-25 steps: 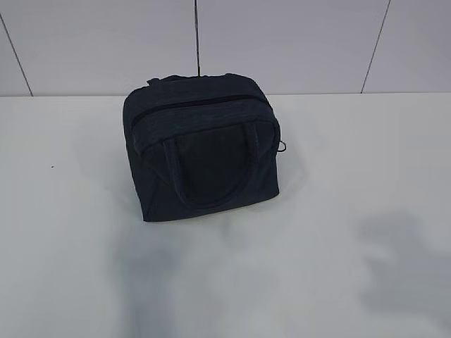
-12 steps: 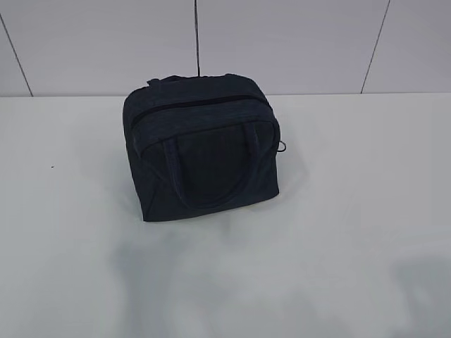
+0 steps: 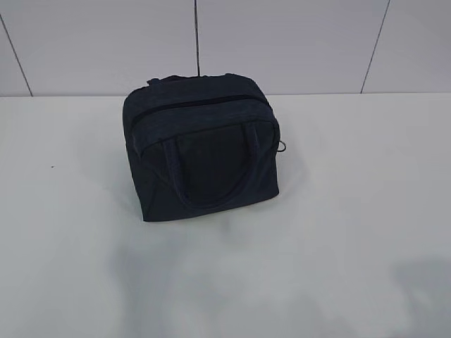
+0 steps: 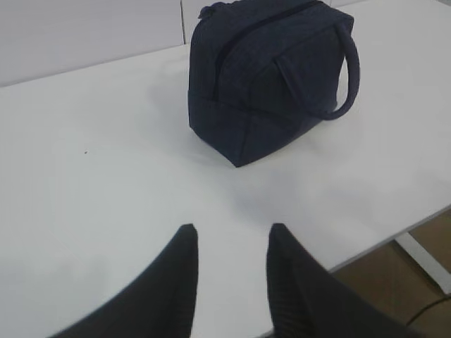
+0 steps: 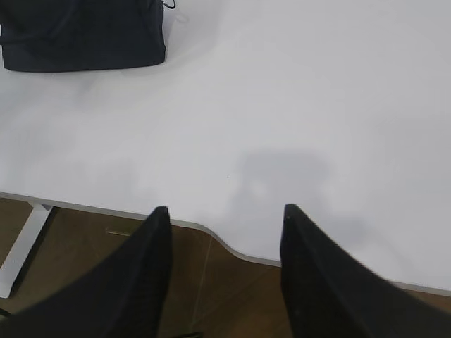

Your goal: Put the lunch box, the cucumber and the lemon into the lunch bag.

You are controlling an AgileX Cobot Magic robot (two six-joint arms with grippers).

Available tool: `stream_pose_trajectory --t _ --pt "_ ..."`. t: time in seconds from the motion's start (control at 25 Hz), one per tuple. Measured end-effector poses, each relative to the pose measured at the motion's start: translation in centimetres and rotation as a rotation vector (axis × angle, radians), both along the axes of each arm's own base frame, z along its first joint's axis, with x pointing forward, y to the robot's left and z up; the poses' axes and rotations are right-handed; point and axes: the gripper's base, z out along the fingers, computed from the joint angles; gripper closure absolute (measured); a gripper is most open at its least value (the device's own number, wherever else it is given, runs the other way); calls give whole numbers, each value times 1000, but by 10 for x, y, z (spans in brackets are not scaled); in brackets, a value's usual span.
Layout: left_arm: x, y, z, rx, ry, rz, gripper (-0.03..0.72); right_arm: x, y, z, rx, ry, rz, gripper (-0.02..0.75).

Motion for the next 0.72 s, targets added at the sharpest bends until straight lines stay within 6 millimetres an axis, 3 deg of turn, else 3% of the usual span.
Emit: stream_pose_trajectory --t 0.2,0.72 --pt "-7 2 -10 65 126 -13 449 0 0 0 -1 0 0 360" --pt "-16 11 -14 92 56 22 450 0 0 0 -1 0 0 360"
